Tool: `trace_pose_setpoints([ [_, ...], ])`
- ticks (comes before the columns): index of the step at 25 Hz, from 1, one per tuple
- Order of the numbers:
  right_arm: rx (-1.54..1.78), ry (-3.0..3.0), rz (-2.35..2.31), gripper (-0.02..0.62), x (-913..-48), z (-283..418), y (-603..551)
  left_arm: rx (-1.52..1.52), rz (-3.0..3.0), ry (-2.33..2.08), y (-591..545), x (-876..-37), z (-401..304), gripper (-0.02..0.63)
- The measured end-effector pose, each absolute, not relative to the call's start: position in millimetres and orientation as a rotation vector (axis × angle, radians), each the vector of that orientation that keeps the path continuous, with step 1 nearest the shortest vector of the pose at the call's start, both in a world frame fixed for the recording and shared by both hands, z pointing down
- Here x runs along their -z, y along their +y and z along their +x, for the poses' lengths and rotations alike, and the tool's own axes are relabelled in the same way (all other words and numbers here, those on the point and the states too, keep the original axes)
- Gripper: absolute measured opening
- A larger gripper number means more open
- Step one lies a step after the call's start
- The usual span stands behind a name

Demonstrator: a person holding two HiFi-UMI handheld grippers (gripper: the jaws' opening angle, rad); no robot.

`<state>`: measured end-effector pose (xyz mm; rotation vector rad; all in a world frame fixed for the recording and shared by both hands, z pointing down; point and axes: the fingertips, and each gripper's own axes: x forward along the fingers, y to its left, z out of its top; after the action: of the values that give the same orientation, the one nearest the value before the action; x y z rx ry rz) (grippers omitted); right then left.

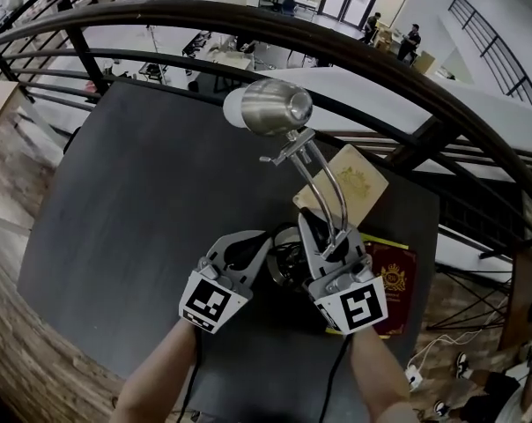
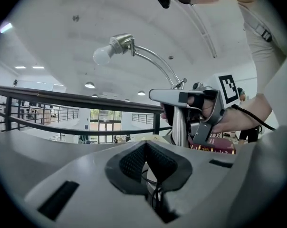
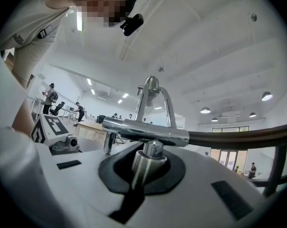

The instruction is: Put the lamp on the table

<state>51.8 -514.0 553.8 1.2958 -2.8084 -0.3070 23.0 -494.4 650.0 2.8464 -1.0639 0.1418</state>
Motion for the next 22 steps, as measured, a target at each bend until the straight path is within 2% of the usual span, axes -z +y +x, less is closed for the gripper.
trace_pose_setpoints([
  [10, 0.280, -2.842, 1.324, -0.003, -559, 61, -502, -0.188, 2.858, -1.082, -481, -655, 15, 0.005],
  [14, 0.168, -2.851, 1.355, -0.002, -563, 62, -506, -0.173, 2.837, -1.097, -475, -649, 10, 0.005],
  [18, 0.007, -2.789, 1.390, 0.099, -578, 73, -496, -0.164, 2.860, -1.096, -463, -635, 12, 0.005],
  [20, -0.033, -2.739, 1.398, 0.124, -587, 78, -483, -0.161, 2.877, -1.104, -459, -626, 10, 0.005],
  [22, -0.061, -2.692, 1.403, 0.206, -592, 81, -470, -0.161, 2.884, -1.111, -455, -616, 7, 0.005],
])
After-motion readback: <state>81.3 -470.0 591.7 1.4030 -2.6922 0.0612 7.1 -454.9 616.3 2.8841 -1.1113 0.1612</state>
